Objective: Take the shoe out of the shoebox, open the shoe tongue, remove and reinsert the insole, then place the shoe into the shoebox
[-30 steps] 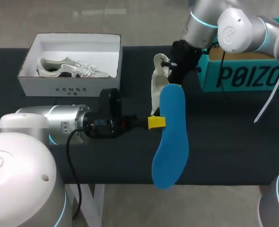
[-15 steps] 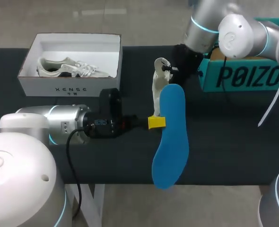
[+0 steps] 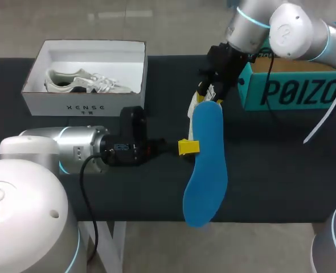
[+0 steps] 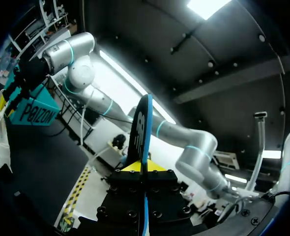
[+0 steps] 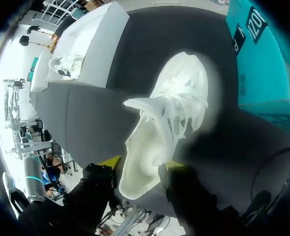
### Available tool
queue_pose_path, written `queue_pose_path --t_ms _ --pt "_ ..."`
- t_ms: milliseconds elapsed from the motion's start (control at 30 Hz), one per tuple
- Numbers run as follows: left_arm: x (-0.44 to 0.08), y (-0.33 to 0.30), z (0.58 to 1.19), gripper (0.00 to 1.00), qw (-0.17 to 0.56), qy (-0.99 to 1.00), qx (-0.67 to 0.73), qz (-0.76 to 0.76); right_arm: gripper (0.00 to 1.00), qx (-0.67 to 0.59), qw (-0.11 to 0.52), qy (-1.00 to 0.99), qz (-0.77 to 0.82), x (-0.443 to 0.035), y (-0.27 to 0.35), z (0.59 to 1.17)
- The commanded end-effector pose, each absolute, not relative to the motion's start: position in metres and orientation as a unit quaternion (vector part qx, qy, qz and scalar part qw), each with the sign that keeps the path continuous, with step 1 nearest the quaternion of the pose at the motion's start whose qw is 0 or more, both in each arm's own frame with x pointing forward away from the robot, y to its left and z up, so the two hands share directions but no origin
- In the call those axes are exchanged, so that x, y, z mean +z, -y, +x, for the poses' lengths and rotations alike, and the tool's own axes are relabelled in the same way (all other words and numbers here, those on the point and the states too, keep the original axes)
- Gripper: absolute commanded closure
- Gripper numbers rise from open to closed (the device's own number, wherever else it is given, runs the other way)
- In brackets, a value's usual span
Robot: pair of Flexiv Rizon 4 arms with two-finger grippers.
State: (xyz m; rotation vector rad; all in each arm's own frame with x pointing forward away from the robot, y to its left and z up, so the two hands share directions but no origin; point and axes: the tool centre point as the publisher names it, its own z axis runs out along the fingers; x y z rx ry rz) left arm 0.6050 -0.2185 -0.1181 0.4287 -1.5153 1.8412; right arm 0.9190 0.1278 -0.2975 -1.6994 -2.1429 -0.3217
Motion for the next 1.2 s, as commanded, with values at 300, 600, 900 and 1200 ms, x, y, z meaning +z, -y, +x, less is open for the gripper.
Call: queue_pose_path --t_ms 300,600,900,1200 --pt "-0.118 0.219 0.605 1.0 0.351 0.585 0.712 0.166 0.0 -0.246 0.321 0.697 -0.593 -0.264 -0.099 0.914" --pt "-0.118 0.219 0.605 1.0 0.351 0.585 0.712 0.166 0.0 -0.329 0.444 0.636 -0.539 -0.227 -0.088 0.911" --pt "-0.118 0.219 0.605 1.0 0.351 0.585 0.712 0.166 0.0 -0.392 0.457 0.611 -0.514 -0.162 -0.071 0.894" --pt "-0.122 0.221 0.651 1.0 0.159 0.67 0.707 -0.162 0.0 -0.406 0.424 0.612 -0.53 -0.143 -0.073 0.891"
